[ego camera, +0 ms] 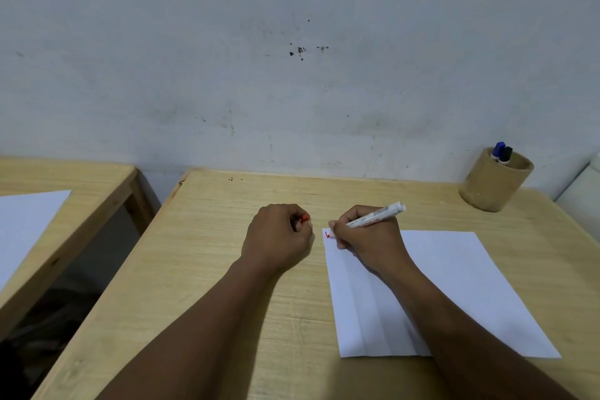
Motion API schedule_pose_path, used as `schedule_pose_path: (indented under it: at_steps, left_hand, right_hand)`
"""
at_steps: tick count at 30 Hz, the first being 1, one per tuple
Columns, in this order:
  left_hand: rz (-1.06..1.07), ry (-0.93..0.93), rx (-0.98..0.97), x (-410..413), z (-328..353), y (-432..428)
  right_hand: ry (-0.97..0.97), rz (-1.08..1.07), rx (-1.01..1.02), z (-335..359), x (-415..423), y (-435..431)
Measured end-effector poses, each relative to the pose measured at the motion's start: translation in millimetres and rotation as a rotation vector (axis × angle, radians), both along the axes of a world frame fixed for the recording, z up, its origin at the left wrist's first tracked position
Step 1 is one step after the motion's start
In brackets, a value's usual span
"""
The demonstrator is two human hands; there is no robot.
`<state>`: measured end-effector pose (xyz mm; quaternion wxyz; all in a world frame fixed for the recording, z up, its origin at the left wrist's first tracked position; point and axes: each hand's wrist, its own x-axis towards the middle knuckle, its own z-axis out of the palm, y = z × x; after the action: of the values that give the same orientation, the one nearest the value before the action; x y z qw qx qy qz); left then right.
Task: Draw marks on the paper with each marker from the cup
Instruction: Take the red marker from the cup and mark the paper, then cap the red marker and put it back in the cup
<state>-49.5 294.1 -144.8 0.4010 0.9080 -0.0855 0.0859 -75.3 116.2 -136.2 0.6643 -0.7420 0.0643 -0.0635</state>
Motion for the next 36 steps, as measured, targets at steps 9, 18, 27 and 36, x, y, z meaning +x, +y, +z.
schedule_pose_path:
  at_steps: [9,18,27,36]
  left_hand:
    - [0.042,0.192,-0.390,10,15,1]
    - [-0.295,0.377,-0.638,16,98,-61]
    - [-0.459,0.446,-0.671,6,124,-135]
    - [-0.496,0.397,-0.647,5,129,-173]
  right_hand:
    - [0.087,-0.207,0.554,50,10,-41]
    - [0.090,-0.149,0.567,101,-22,-100]
    - [-0.030,-0.266,0.540,115,-43,-136]
    - [-0.072,-0.257,0.606,107,-45,-157]
